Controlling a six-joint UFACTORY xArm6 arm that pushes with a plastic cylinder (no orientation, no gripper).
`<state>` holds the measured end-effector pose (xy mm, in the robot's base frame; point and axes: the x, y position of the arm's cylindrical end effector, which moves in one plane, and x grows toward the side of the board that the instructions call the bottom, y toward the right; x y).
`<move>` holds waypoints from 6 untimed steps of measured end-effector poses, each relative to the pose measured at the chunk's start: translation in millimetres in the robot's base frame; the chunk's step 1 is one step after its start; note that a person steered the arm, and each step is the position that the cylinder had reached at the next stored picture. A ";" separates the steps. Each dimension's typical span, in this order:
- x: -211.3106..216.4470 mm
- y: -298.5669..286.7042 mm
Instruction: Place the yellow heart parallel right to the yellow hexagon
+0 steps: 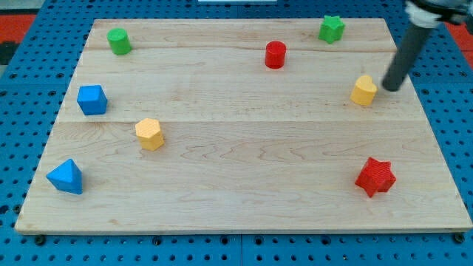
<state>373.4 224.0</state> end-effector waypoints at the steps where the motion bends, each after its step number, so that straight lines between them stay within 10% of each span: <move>1: 13.8 -37.1; 6: 70.8 -90.6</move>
<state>444.1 133.4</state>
